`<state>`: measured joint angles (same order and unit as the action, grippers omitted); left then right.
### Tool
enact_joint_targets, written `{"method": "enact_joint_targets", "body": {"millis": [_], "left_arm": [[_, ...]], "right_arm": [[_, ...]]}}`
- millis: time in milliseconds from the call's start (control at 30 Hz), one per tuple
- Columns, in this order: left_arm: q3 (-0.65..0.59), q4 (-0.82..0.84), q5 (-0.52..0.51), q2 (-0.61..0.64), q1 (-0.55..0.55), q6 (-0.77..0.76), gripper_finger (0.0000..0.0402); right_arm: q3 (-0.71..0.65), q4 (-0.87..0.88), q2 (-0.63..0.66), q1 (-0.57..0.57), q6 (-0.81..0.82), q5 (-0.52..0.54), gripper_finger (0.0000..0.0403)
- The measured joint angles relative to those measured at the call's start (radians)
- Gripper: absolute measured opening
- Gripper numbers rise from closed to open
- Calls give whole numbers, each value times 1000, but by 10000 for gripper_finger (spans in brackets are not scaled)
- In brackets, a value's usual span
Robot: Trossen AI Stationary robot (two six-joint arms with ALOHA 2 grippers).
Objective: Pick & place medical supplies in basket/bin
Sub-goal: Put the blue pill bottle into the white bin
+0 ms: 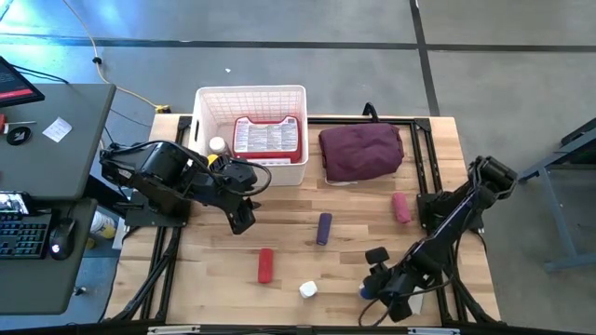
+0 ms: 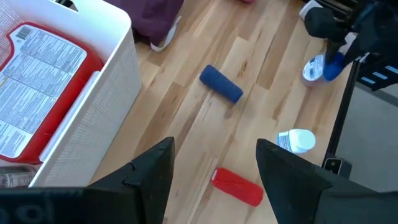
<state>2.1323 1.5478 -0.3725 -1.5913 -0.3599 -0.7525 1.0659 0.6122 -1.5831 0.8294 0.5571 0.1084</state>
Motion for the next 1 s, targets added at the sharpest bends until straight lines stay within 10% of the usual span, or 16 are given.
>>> {"method": "enact_joint_targets", "body": {"millis": [467, 1000], "left_arm": [[0, -34, 0, 0, 0, 41, 257], [0, -34, 4, 0, 0, 41, 257]], "right_arm": [[-3, 25, 46, -65, 30, 67, 89], [-1, 198, 140, -73, 93, 235, 288]]}}
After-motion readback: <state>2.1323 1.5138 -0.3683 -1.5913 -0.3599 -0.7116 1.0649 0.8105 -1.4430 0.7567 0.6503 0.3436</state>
